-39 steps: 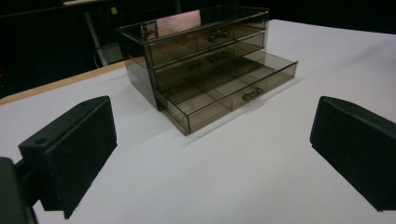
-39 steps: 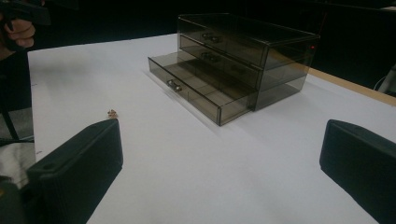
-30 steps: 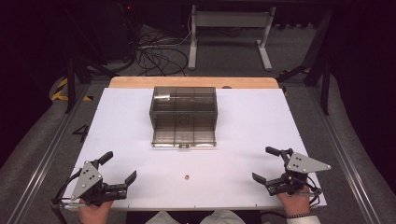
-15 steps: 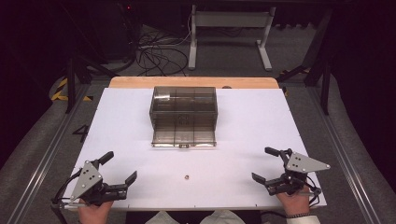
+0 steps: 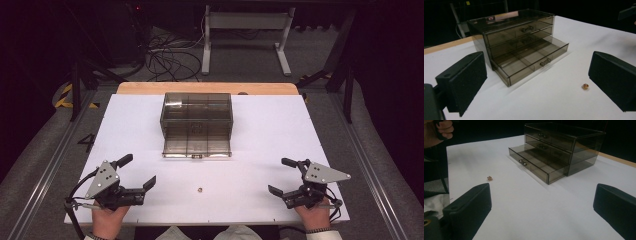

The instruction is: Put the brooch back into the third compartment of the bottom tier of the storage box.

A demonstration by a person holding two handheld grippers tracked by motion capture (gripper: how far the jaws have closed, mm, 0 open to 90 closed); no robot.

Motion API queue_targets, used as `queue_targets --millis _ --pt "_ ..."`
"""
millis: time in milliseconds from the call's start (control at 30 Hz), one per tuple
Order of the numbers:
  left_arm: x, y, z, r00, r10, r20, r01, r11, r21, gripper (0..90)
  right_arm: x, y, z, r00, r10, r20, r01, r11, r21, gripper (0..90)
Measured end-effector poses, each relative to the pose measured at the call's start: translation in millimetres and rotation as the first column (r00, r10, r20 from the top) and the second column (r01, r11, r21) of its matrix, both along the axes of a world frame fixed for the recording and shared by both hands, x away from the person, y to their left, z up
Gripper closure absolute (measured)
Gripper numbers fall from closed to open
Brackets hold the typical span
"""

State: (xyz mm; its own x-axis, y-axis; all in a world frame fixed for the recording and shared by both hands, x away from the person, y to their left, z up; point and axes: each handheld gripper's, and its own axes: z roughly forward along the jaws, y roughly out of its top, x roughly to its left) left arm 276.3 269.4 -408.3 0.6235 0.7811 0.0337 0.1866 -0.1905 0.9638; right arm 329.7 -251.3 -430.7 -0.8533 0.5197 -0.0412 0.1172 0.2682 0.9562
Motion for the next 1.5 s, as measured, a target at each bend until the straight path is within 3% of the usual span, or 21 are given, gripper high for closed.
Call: queue_targets --millis 733,1367,1500 --pt "26.5 -34.2 19.1 0.9953 -0.095 -0.02 0.095 0.9952 0.023 2.9 0.9 0.0 -1.1 1.0 0.005 -0.007 -0.005 1.0 -0.002 3.1" --pt "45.4 -69.4 30.3 0.9876 -0.156 -0.021 0.157 0.9868 0.041 2.9 1.9 -0.3 -2.0 0.9998 0.011 -0.015 -0.011 0.9999 -0.007 3.3" --pt "49.1 -75.8 30.2 0.9836 -0.176 -0.04 0.177 0.9837 0.033 3.0 1.9 -0.5 -2.1 0.9998 0.01 -0.016 -0.011 0.9999 -0.007 3.3"
